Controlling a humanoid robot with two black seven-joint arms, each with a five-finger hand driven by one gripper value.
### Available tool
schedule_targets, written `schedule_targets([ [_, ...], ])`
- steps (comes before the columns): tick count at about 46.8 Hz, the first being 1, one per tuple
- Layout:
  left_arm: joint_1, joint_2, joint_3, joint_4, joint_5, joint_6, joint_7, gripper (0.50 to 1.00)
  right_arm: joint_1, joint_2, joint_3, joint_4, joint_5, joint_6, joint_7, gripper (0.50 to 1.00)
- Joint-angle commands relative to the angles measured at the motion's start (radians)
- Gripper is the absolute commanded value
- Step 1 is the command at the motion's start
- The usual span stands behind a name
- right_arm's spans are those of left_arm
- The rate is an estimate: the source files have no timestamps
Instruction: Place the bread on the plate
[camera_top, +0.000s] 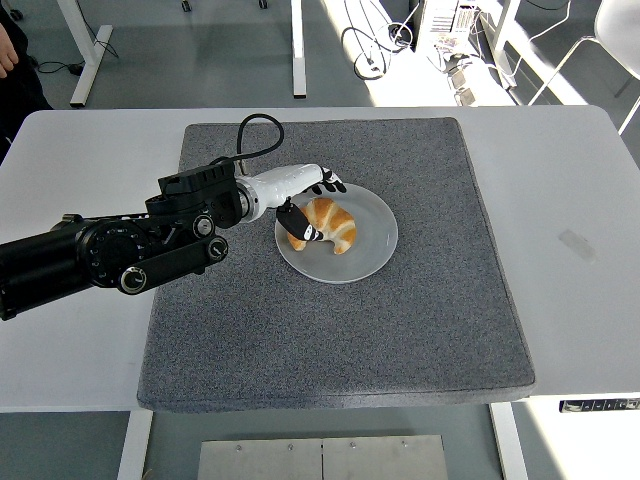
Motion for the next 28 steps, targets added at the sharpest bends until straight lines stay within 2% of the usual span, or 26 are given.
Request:
schedule_targets([
  [1,-0.001,0.0,-0.008,0.0,-0.01,0.001,0.0,0.861,0.001,0.0,0.0,0.0,0.0,0.0,0.0,1.0],
  [11,0.0,0.025,-0.158,0.0,-0.186,0.013,-0.008,0.868,0.001,0.0,0.0,0.0,0.0,0.0,0.0,1.0],
  [20,0.022,0.045,-0.196,0.001,-0.24,0.139,-0.042,0.868,0.001,0.0,0.0,0.0,0.0,0.0,0.0,1.0],
  [28,0.045,0.076,-0.258,0.001,-0.398,0.209,-0.129,0.863,-0.001,0.0,0.0,0.0,0.0,0.0,0.0,1.0],
])
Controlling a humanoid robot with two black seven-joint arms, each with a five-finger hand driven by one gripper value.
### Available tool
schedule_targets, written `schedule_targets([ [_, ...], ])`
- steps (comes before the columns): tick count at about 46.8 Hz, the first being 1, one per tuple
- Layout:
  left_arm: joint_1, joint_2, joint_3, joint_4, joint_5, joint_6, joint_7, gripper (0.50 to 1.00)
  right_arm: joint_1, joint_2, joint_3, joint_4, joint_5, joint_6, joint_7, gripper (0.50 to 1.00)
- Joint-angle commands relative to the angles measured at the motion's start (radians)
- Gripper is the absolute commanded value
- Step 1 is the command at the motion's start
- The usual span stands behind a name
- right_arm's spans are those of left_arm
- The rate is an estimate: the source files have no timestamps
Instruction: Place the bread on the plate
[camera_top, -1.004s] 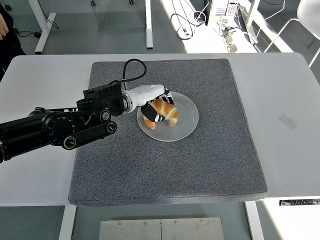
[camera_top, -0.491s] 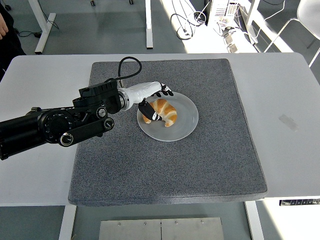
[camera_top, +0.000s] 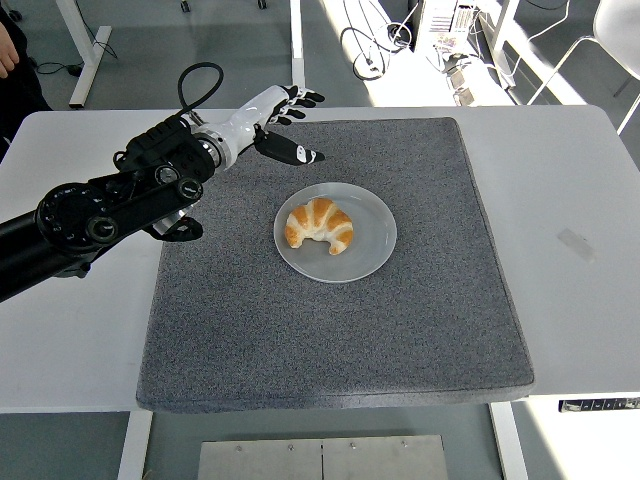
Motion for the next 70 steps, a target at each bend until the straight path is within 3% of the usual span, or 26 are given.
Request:
schedule_targets([
  [1,0.005,0.013,-0.022,0.0,-0.069,0.03,-0.034,0.863,0.0,0.0,0.0,0.0,0.0,0.0,0.0,1.0],
  [12,0.086,0.043,-0.153,0.0,-0.268,0.125,-0.17,0.851,0.0,0.0,0.0,0.0,0.0,0.0,0.0,1.0],
  [23,0.239,0.017,-0.39,0.07,-0.408,0.127,-0.353,0.848,0.001,0.0,0.0,0.0,0.0,0.0,0.0,1.0],
  [32,0.29,0.005,-0.447,0.145,-0.55,0.11,-0.455,0.843,-0.001,0.0,0.0,0.0,0.0,0.0,0.0,1.0],
  [35,0.29,-0.012,-0.449,0.207,-0.612,0.058,-0.472,0.84,0.001,0.0,0.0,0.0,0.0,0.0,0.0,1.0],
  [40,0.289,-0.043,-0.452,0.326,-0.686,-0.08,-0.492,0.818,0.001,0.0,0.0,0.0,0.0,0.0,0.0,1.0],
  [44,0.281,-0.073,-0.452,0.397,-0.693,-0.143,-0.508,0.818,0.0,0.0,0.0,0.0,0.0,0.0,0.0,1.0],
  [57,0.269,-0.118,-0.441,0.429,-0.692,-0.172,-0.512,0.818,0.001,0.0,0.0,0.0,0.0,0.0,0.0,1.0],
  [64,0.269,-0.121,-0.438,0.431,-0.69,-0.195,-0.552,0.815,-0.001,0.0,0.0,0.0,0.0,0.0,0.0,1.0],
  [70,0.267,-0.121,-0.437,0.432,-0.692,-0.208,-0.557,0.813,-0.001,0.0,0.0,0.0,0.0,0.0,0.0,1.0],
])
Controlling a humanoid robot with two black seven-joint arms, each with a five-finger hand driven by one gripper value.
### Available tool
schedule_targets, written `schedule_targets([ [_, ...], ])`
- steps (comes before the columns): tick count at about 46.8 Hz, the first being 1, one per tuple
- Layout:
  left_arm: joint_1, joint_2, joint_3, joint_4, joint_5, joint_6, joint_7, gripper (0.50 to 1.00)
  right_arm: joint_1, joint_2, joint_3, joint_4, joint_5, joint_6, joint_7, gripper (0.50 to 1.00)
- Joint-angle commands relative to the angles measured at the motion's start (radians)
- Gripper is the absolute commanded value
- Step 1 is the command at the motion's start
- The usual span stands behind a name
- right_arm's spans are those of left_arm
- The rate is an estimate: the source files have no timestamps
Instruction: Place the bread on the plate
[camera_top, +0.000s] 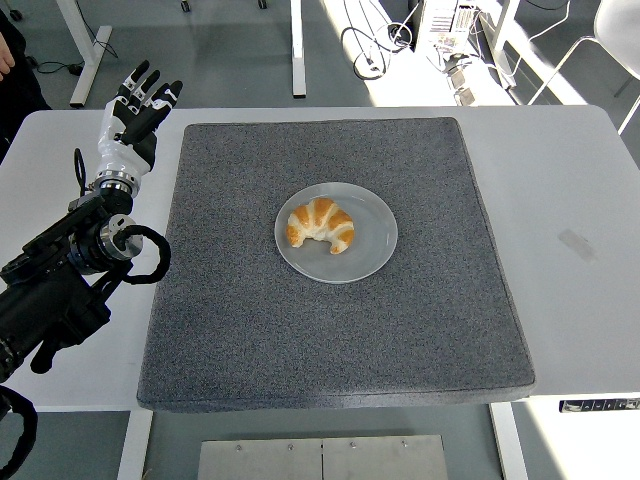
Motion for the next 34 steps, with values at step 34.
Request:
schedule_targets([
  [34,0.006,-0.054,0.005,0.052,0.003,-0.026,-0.002,0.814,0.008,0.0,0.0,0.002,0.0,0.002,0.0,1.0],
])
